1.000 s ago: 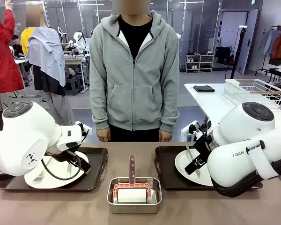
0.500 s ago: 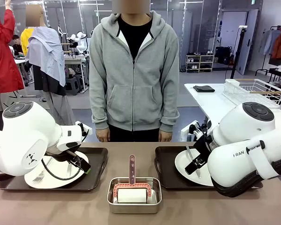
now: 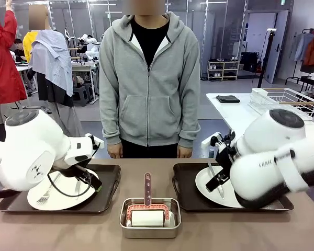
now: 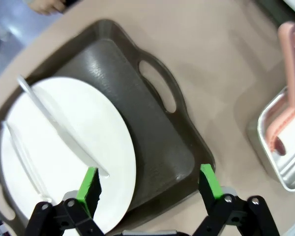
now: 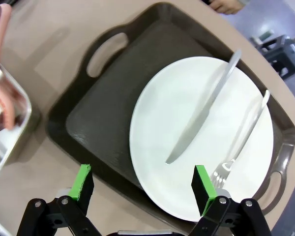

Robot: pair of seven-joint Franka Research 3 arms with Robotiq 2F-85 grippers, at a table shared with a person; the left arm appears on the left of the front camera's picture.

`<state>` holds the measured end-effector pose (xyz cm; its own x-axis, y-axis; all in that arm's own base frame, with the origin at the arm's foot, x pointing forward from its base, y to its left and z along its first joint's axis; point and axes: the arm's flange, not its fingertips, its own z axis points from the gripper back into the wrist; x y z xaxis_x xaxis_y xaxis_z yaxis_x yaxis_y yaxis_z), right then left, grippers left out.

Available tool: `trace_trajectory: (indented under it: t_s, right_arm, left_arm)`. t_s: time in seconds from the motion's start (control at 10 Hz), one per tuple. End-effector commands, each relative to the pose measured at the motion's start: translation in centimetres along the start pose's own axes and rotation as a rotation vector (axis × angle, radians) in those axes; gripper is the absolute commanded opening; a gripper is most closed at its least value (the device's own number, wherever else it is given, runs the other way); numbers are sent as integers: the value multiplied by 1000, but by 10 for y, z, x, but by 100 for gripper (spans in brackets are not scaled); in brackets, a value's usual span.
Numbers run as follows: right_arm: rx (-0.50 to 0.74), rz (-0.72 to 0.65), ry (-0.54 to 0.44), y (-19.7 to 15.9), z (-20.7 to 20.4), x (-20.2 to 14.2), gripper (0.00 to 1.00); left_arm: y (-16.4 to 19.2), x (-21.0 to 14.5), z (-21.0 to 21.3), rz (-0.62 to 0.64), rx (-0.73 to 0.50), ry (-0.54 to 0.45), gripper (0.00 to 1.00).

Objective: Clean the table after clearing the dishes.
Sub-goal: When the left (or right) Handle tray is removed, use the left hand (or right hand) to clean the left (or right) side of the table with the Lint Roller.

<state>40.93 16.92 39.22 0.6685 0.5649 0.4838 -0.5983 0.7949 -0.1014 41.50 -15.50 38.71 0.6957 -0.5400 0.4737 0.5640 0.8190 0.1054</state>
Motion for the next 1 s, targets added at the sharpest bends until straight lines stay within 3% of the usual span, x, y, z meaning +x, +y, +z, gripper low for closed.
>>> trace_trajectory:
  t_s: [0.0, 0.1, 0.3, 0.4, 0.6, 0.9]
  right_arm:
    - [228, -44, 81, -42, 36, 42, 100]
    - [346, -63, 86, -56, 51, 55, 100]
    - [694, -302, 17, -99, 83, 54, 100]
    - [883, -485, -101, -132, 103, 29, 100]
    - [1031, -762, -405, -187, 135, -57, 100]
    - [965, -1045, -700, -242, 178, -213, 100]
  left_arm:
    - [42, 35, 32, 14, -238, 51, 100]
    - [61, 43, 49, 47, -368, 20, 100]
    - [115, 36, 88, 230, -786, -96, 100]
    - [155, 9, 111, 493, -1035, -179, 100]
    - [206, -73, 134, 730, -1104, -364, 100]
    - [272, -240, 158, 1117, -1012, -606, 100]
